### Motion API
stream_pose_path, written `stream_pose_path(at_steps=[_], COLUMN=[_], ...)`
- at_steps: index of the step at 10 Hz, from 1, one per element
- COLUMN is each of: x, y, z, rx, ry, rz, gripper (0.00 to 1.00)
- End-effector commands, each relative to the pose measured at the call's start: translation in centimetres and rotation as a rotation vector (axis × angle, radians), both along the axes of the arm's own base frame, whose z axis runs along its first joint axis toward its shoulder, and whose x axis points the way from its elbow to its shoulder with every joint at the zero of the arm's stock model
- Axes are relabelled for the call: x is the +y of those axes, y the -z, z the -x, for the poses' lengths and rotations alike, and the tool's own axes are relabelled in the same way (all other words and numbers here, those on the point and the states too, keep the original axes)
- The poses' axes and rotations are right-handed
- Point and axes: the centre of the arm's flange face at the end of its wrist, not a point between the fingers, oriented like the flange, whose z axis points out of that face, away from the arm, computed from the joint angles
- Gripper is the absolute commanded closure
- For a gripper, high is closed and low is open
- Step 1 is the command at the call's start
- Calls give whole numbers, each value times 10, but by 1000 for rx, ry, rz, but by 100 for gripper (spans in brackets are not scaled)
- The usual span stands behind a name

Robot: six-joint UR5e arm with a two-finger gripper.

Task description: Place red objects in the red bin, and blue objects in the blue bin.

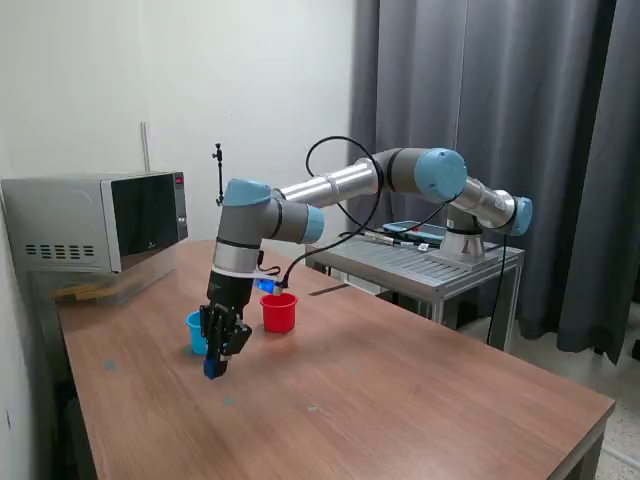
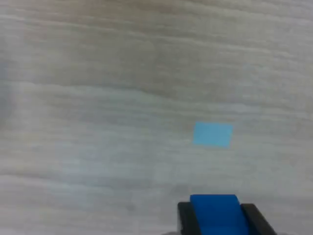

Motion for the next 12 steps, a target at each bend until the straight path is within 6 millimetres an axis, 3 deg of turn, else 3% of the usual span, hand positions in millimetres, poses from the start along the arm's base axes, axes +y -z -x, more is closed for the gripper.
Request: stream_pose_path(at_steps=[1,3,4,5,7,8,10,12], x=[8,23,46,57,89,98,118,130], y=[-26,-31,-43,-46,-39,-45,-33,-42], z=[-12,-23,-24,-26,-31,-35,-41,-43], rx=[-6,-31,-22,-25,-43,-44,-71,-62], ry=[60,100,156,195,325,366,411,446], rz=[-44,-48,-58,-91,-105,-117,-115,-110], gripper=[100,100,100,100,100,100,100,100])
